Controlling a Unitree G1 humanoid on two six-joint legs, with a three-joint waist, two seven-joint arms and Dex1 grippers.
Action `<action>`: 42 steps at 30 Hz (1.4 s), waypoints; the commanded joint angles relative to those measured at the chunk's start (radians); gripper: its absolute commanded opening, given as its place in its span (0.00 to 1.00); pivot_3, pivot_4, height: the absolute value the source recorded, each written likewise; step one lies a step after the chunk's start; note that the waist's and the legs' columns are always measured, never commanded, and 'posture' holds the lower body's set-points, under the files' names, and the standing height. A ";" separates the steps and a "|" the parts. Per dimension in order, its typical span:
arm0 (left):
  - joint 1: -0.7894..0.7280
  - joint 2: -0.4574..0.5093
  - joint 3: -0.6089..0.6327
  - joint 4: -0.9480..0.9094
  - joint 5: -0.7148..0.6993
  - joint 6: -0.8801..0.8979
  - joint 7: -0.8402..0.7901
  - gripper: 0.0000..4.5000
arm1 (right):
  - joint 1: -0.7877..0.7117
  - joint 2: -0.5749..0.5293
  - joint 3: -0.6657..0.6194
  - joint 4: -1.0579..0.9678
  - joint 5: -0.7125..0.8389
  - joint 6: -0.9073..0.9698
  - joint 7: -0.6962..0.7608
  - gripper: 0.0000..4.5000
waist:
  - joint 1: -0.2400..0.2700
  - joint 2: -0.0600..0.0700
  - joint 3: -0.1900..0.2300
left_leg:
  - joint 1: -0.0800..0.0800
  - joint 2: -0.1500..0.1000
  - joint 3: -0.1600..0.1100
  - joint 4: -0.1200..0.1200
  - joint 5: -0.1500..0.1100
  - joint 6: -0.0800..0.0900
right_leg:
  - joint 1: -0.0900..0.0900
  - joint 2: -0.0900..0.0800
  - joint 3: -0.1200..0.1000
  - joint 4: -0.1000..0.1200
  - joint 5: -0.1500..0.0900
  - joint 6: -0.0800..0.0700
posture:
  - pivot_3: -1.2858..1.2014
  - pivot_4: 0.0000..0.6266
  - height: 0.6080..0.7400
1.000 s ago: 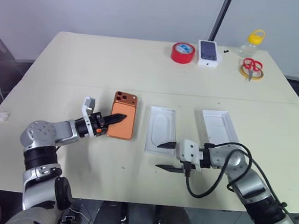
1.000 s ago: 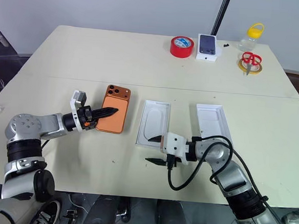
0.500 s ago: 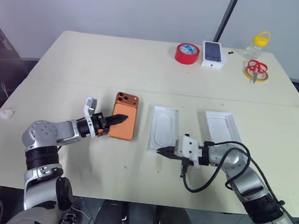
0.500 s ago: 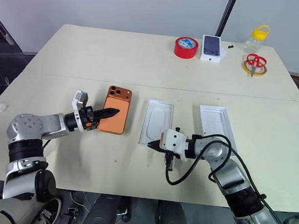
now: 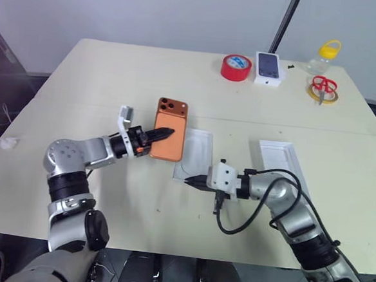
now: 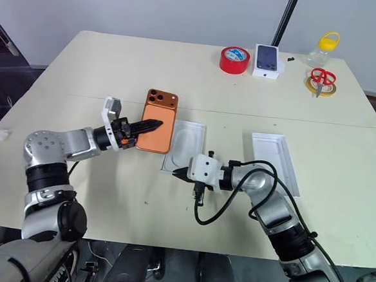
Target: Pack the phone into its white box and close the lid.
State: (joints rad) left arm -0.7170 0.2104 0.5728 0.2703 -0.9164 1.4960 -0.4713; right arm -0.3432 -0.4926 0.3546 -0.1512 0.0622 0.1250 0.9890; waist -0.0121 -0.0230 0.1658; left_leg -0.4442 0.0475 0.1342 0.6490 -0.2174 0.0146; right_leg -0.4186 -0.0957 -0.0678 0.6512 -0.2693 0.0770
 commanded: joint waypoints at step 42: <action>0.083 -0.052 -0.149 -0.101 -0.015 -0.004 0.143 0.70 | 0.014 -0.183 -0.207 -0.042 0.076 0.018 -0.017 0.43 | 0.001 -0.002 0.001 | 0.003 0.000 -0.001 0.002 -0.004 0.006 | 0.006 0.001 -0.002 -0.002 0.000 0.000 | 0.52 0.24 0.95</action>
State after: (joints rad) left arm -0.6149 0.1557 0.4117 0.1646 -0.9265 1.4731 -0.3436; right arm -0.3142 -0.6819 0.1554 -0.1891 0.1363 0.1612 0.9788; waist -0.0106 -0.0246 0.1668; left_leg -0.4410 0.0476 0.1329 0.6513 -0.2212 0.0210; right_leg -0.4123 -0.0952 -0.0696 0.6491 -0.2694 0.0773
